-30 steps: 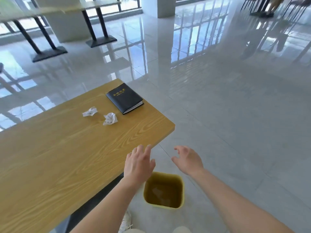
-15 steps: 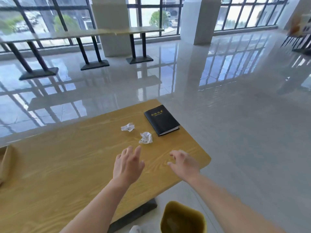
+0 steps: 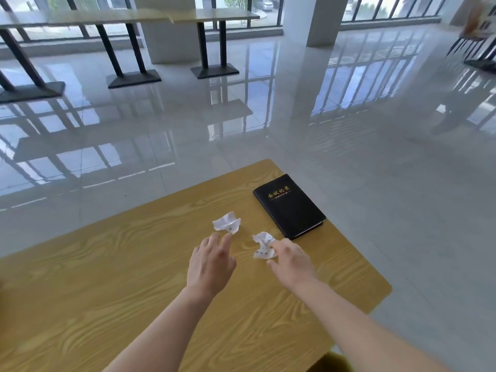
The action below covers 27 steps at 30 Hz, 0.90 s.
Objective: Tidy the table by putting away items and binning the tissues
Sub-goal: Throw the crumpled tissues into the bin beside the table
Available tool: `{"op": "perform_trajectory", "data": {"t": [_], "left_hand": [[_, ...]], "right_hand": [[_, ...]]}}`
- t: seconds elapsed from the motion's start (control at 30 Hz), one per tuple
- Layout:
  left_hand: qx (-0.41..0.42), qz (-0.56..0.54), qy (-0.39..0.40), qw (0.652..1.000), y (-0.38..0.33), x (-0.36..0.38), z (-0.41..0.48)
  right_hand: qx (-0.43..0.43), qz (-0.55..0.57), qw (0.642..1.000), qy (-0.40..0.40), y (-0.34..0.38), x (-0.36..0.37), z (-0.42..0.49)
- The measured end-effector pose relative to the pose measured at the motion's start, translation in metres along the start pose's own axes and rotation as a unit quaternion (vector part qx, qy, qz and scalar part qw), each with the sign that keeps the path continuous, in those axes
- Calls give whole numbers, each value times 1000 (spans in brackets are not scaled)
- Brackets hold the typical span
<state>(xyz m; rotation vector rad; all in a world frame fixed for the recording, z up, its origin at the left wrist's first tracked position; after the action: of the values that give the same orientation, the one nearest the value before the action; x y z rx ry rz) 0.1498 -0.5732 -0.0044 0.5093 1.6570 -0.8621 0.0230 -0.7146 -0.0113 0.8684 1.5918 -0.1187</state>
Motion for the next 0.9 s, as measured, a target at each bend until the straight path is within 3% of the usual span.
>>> {"op": "perform_trajectory", "data": {"t": [0.33, 0.53, 0.9], "left_hand": [[11, -41, -5, 999, 20, 16, 87], [-1, -20, 46, 999, 22, 37, 115], [9, 36, 60, 998, 19, 51, 112]], "right_hand": [[-1, -65, 997, 41, -1, 27, 72], [-14, -116, 991, 68, -7, 44, 83], [-31, -100, 994, 30, -12, 41, 80]]}}
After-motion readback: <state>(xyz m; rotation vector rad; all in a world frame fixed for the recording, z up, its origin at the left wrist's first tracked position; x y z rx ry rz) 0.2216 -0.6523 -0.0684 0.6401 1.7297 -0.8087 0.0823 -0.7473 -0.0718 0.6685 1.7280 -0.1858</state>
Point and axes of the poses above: each hand's wrist, its own z-axis towards the middle knuckle, its own x-axis out of the palm, y = z × x, the point moved 6 cm from there along z, towards the middle knuckle, and after that the axes turned 6 degrees about y, right-handed, at the moved point
